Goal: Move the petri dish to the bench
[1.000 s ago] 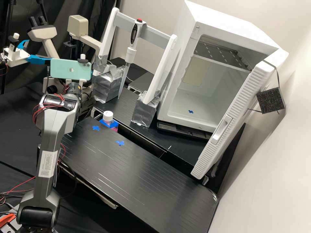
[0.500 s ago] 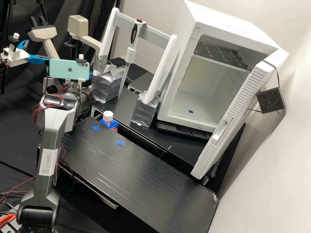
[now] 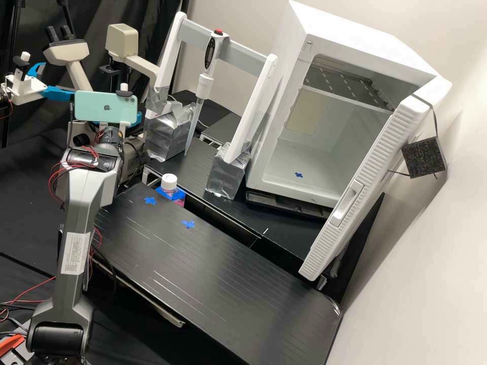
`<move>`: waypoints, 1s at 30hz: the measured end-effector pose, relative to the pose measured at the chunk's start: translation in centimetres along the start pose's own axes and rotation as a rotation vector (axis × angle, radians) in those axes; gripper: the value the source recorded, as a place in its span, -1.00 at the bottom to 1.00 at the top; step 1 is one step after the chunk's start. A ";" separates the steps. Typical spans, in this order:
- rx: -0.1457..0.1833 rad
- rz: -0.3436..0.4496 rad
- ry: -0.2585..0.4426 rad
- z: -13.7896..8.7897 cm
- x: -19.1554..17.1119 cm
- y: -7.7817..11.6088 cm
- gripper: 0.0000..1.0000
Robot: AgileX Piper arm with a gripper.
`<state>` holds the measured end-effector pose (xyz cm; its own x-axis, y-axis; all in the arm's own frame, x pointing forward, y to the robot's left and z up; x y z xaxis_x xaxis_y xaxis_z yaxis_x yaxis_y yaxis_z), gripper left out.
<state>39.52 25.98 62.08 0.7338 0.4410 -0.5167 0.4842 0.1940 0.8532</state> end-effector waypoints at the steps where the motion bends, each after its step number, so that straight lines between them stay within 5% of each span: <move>1: 0.000 -0.003 -0.003 0.1 0.1 -0.1 1.00; 6: 0.000 -0.007 -0.010 0.3 0.5 -0.2 1.00; 7: 0.000 -0.007 -0.011 0.3 0.5 -0.2 -1.00; 30: 0.019 -0.021 -0.012 0.2 0.9 0.3 -1.00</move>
<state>40.43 26.23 61.83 0.7290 0.4267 -0.5352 0.5085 0.1859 0.8408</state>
